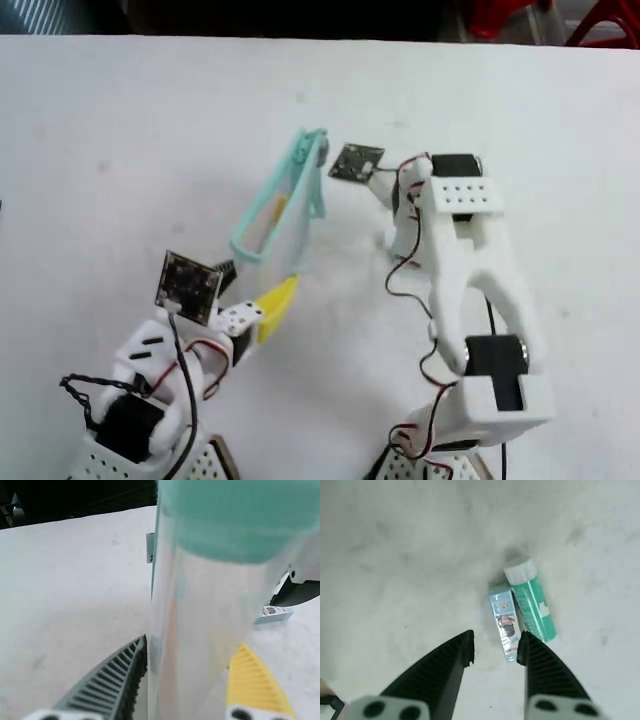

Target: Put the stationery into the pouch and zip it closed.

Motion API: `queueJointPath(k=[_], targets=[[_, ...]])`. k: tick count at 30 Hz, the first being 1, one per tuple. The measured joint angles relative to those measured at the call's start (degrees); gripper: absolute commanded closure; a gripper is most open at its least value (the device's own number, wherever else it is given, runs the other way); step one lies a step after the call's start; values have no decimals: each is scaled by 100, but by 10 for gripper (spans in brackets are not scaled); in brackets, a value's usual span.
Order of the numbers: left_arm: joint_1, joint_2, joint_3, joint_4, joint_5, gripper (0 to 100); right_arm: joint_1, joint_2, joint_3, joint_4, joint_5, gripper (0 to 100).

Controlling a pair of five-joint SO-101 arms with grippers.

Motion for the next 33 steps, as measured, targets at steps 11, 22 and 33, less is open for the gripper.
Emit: queueJointPath(k=[11,22,33], targets=[[0,0,0,0,0,736,352,1073,-70,-343,466,858],[0,0,0,0,0,736,352,1389,-149,-730,466,858],[0,0,0,0,0,736,325,1811,-255,-958,466,977]])
